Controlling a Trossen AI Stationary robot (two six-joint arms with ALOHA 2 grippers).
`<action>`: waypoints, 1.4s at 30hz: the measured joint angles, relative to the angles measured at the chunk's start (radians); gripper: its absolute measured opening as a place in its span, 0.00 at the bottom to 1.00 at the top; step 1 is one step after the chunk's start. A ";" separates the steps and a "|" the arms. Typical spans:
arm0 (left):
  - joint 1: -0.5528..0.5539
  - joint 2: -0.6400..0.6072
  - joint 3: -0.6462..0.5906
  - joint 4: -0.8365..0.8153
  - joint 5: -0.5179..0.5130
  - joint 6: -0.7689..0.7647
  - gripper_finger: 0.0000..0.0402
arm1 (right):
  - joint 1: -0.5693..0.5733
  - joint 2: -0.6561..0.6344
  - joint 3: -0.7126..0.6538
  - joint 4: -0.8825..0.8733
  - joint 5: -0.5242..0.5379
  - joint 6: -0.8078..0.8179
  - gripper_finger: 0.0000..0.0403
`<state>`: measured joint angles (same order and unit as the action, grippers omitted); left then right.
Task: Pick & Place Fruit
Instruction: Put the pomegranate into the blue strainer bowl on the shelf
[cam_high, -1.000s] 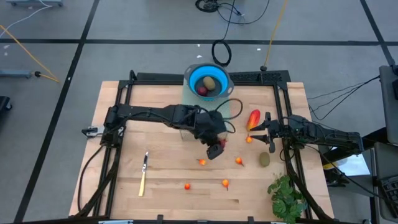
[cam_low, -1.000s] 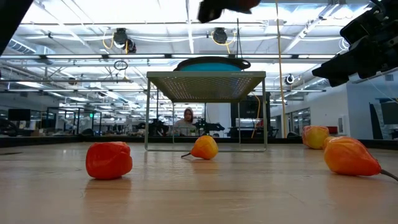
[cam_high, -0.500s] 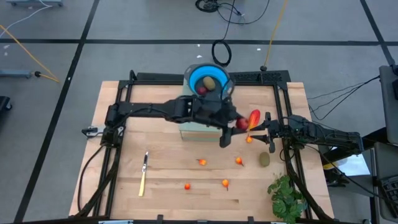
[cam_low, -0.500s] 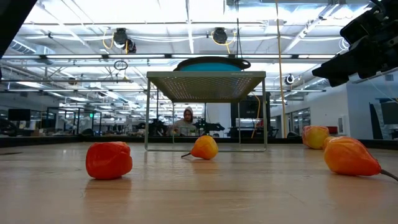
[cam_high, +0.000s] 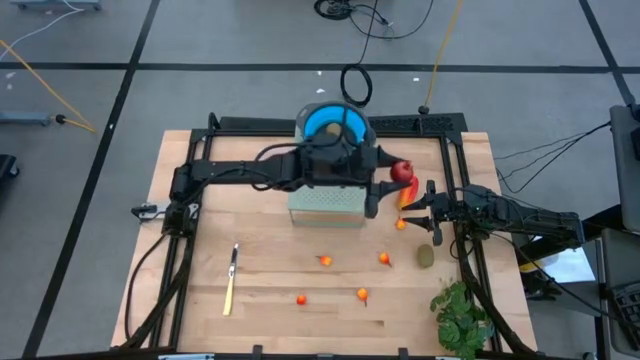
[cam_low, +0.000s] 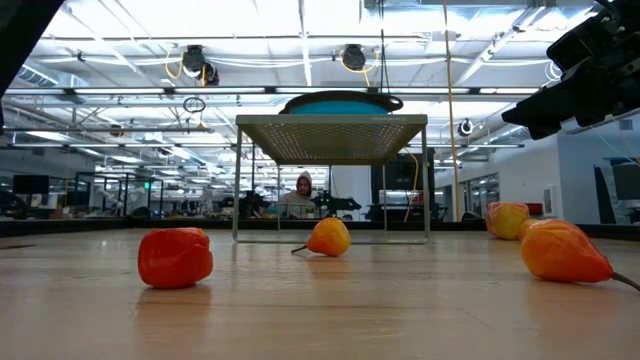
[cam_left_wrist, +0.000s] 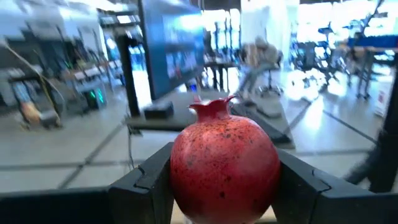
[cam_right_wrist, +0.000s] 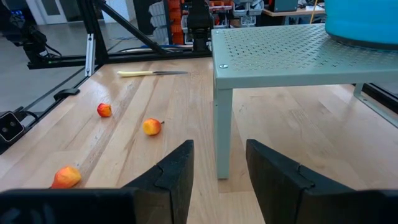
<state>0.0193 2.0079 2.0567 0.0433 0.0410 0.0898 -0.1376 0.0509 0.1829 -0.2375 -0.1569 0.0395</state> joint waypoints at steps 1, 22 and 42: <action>-0.001 0.000 0.000 0.026 -0.011 0.011 0.49 | 0.000 0.000 0.000 0.000 0.000 0.000 0.35; -0.003 0.000 0.000 0.090 -0.180 -0.303 0.49 | 0.000 0.000 0.000 0.000 0.000 0.001 0.35; 0.049 0.000 0.000 0.089 -0.339 -0.938 0.49 | 0.000 0.000 0.000 0.000 0.000 -0.002 0.35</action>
<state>0.0686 2.0079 2.0569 0.1322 -0.2983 -0.8486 -0.1375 0.0509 0.1831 -0.2375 -0.1570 0.0372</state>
